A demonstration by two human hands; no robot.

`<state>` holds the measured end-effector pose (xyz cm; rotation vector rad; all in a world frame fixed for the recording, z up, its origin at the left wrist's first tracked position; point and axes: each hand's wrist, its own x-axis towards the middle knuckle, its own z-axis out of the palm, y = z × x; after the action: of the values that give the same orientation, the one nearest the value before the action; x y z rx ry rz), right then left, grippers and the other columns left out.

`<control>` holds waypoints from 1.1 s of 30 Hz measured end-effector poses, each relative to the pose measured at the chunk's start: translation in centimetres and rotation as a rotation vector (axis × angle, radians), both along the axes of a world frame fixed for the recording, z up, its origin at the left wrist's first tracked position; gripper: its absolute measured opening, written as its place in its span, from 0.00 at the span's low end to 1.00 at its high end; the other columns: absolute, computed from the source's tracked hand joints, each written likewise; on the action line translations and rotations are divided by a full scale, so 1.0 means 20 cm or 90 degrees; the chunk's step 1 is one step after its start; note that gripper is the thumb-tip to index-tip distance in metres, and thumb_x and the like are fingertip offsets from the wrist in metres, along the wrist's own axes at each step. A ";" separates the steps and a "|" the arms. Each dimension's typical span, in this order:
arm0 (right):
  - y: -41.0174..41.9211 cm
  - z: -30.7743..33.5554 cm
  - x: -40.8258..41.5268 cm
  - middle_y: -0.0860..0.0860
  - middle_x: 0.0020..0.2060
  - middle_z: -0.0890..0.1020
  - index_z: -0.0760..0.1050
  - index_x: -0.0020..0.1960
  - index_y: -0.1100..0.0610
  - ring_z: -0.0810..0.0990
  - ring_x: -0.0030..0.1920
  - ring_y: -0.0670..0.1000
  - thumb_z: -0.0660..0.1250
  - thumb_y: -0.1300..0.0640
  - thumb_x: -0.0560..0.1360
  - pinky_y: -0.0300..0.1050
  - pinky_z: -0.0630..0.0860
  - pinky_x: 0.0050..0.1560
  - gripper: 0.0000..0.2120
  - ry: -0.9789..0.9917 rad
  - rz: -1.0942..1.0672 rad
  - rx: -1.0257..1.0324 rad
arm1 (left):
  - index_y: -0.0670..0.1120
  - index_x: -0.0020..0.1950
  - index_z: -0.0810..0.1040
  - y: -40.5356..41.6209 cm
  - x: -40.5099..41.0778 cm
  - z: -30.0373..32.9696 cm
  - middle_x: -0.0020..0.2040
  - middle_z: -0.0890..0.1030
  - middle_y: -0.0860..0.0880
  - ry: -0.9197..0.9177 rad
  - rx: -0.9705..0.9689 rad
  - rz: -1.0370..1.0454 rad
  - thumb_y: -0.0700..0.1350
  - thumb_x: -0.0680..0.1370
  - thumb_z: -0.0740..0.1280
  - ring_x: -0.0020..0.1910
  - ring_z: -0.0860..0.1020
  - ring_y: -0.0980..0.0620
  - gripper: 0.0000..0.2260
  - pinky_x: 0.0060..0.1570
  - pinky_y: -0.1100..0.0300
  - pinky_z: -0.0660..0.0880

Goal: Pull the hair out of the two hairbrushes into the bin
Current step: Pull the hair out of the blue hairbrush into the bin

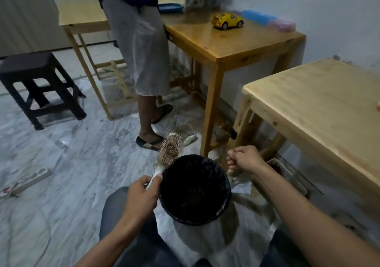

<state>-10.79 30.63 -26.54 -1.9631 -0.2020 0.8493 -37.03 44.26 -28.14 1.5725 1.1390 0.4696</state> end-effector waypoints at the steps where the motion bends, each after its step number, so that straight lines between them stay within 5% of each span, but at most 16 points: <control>1: -0.01 -0.05 0.01 0.57 0.36 0.81 0.80 0.43 0.63 0.80 0.35 0.51 0.65 0.63 0.83 0.46 0.82 0.41 0.10 -0.010 0.001 -0.033 | 0.32 0.46 0.77 0.01 -0.01 0.00 0.26 0.69 0.49 0.003 0.003 0.011 0.53 0.80 0.67 0.22 0.65 0.55 0.21 0.24 0.59 0.64; 4: -0.02 -0.19 0.00 0.58 0.37 0.82 0.81 0.42 0.61 0.80 0.35 0.52 0.67 0.63 0.81 0.48 0.82 0.42 0.10 -0.029 0.049 -0.096 | 0.36 0.44 0.79 0.06 0.00 -0.02 0.28 0.72 0.47 0.023 0.020 0.016 0.54 0.80 0.67 0.24 0.67 0.53 0.19 0.27 0.57 0.65; 7: 0.03 -0.23 -0.04 0.57 0.47 0.84 0.81 0.58 0.62 0.83 0.42 0.50 0.65 0.64 0.82 0.41 0.82 0.42 0.08 -0.035 0.138 -0.129 | 0.39 0.41 0.79 0.08 0.03 -0.03 0.29 0.74 0.45 0.037 0.040 -0.008 0.54 0.79 0.68 0.27 0.70 0.53 0.18 0.32 0.54 0.67; 11: 0.13 -0.20 -0.03 0.55 0.68 0.77 0.66 0.78 0.56 0.77 0.67 0.57 0.64 0.64 0.79 0.52 0.76 0.68 0.28 -0.037 0.280 -0.208 | 0.43 0.40 0.79 0.07 0.07 -0.05 0.29 0.78 0.48 0.076 0.072 -0.049 0.54 0.79 0.68 0.26 0.73 0.59 0.15 0.33 0.58 0.69; 14: 0.16 -0.18 0.00 0.52 0.61 0.83 0.72 0.72 0.54 0.82 0.61 0.53 0.67 0.61 0.80 0.51 0.78 0.61 0.21 -0.043 0.207 -0.157 | 0.48 0.39 0.79 0.09 0.10 -0.07 0.28 0.78 0.50 0.109 0.080 -0.076 0.56 0.78 0.68 0.26 0.74 0.57 0.13 0.32 0.57 0.71; 15: 0.17 -0.16 -0.01 0.49 0.55 0.87 0.76 0.63 0.50 0.84 0.55 0.49 0.67 0.56 0.81 0.47 0.78 0.55 0.11 -0.046 0.187 -0.141 | 0.48 0.39 0.79 0.10 0.10 -0.08 0.27 0.78 0.51 0.116 0.080 -0.084 0.56 0.78 0.68 0.26 0.74 0.57 0.14 0.32 0.57 0.71; 17: 0.20 -0.16 0.00 0.46 0.46 0.89 0.83 0.56 0.51 0.85 0.47 0.46 0.65 0.44 0.82 0.46 0.77 0.53 0.13 -0.057 0.164 -0.097 | 0.49 0.38 0.79 0.11 0.11 -0.08 0.25 0.76 0.54 0.121 0.080 -0.095 0.57 0.78 0.68 0.25 0.73 0.59 0.14 0.31 0.58 0.70; 19: 0.23 -0.15 0.00 0.46 0.49 0.88 0.84 0.57 0.49 0.88 0.48 0.47 0.66 0.38 0.79 0.47 0.80 0.56 0.17 -0.002 0.132 0.005 | 0.49 0.37 0.78 0.11 0.11 -0.08 0.23 0.74 0.56 0.120 0.090 -0.099 0.56 0.78 0.68 0.24 0.72 0.60 0.14 0.30 0.59 0.68; 24: 0.32 -0.10 -0.06 0.53 0.46 0.89 0.86 0.52 0.52 0.88 0.45 0.52 0.76 0.51 0.75 0.46 0.82 0.52 0.08 -0.024 0.143 0.145 | 0.48 0.37 0.78 0.09 0.08 -0.05 0.24 0.74 0.55 0.135 0.121 -0.121 0.57 0.78 0.67 0.26 0.73 0.60 0.15 0.25 0.67 0.64; 28: 0.34 -0.08 -0.05 0.53 0.35 0.86 0.86 0.45 0.56 0.83 0.37 0.51 0.75 0.57 0.76 0.53 0.83 0.50 0.03 -0.064 0.044 0.123 | 0.49 0.37 0.79 0.09 0.05 -0.05 0.28 0.78 0.51 0.139 0.126 -0.114 0.58 0.78 0.67 0.26 0.73 0.60 0.16 0.27 0.65 0.66; 33: 0.28 -0.05 -0.03 0.52 0.36 0.85 0.86 0.45 0.56 0.81 0.36 0.49 0.73 0.58 0.78 0.43 0.83 0.40 0.04 -0.051 -0.092 0.097 | 0.48 0.37 0.79 0.06 0.02 -0.05 0.26 0.76 0.52 0.161 0.145 -0.097 0.58 0.77 0.67 0.24 0.72 0.57 0.16 0.29 0.59 0.67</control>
<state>-11.32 36.22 -27.56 -1.8456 -0.1651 0.6444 -36.56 45.39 -29.22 1.9444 1.1745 0.3118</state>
